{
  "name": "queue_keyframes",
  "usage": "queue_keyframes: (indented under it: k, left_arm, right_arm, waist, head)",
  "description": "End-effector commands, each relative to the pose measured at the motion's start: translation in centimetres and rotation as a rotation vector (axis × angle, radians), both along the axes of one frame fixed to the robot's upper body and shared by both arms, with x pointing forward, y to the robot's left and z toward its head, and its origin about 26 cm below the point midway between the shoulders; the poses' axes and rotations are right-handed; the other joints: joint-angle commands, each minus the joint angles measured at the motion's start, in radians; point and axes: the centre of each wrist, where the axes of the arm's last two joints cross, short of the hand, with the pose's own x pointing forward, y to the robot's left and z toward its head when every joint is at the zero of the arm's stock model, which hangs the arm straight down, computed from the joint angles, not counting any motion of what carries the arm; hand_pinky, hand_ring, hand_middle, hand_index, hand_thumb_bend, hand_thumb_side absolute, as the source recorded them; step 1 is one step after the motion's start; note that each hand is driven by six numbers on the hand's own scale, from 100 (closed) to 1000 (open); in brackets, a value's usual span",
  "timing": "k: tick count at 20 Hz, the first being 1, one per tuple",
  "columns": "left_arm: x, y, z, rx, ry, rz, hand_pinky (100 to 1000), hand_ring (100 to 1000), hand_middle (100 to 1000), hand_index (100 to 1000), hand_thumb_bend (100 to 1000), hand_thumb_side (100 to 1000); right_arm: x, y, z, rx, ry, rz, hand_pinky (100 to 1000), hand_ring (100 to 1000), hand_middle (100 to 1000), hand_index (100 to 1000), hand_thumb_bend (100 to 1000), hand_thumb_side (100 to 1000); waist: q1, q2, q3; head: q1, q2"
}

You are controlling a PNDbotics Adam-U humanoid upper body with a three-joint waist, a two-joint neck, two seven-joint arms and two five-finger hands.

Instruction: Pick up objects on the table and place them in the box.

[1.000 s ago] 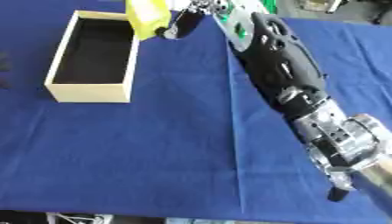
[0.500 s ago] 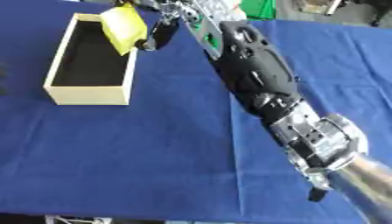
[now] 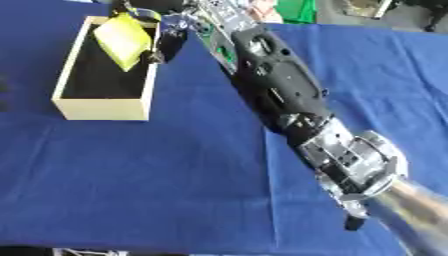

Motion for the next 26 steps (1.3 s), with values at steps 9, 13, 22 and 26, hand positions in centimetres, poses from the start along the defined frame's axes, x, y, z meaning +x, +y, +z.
queue_keyframes:
  k: [9, 13, 22, 26]
  left_arm:
    - [-0.1, 0.0, 0.9, 0.000, -0.032, -0.009, 580, 668, 632, 832, 124, 385]
    - [-0.1, 0.0, 1.0, -0.001, -0.032, -0.010, 581, 671, 632, 833, 122, 384]
    - [0.0, 0.5, 1.0, -0.010, -0.031, 0.021, 581, 689, 653, 831, 111, 385]
    - [-0.1, 1.1, 0.8, -0.021, -0.023, 0.063, 583, 729, 696, 832, 100, 392]
  right_arm:
    - [-0.5, 0.2, 1.5, 0.004, -0.112, 0.081, 947, 943, 997, 986, 559, 287]
    - [-0.5, 0.2, 1.6, 0.012, -0.123, 0.091, 947, 942, 995, 986, 558, 290]
    - [-0.2, -2.5, 2.3, 0.210, -0.094, 0.049, 890, 889, 895, 951, 335, 186]
    - [-0.4, -5.4, 2.9, 0.423, 0.014, -0.003, 848, 865, 851, 942, 165, 182]
  waist:
    - [0.005, -0.023, 0.001]
    - [0.005, -0.023, 0.000]
    - [0.007, -0.020, -0.021]
    - [0.008, -0.018, -0.051]
  head:
    - [-0.004, -0.013]
    - [-0.004, -0.013]
    - [0.013, -0.020]
    - [0.033, -0.022]
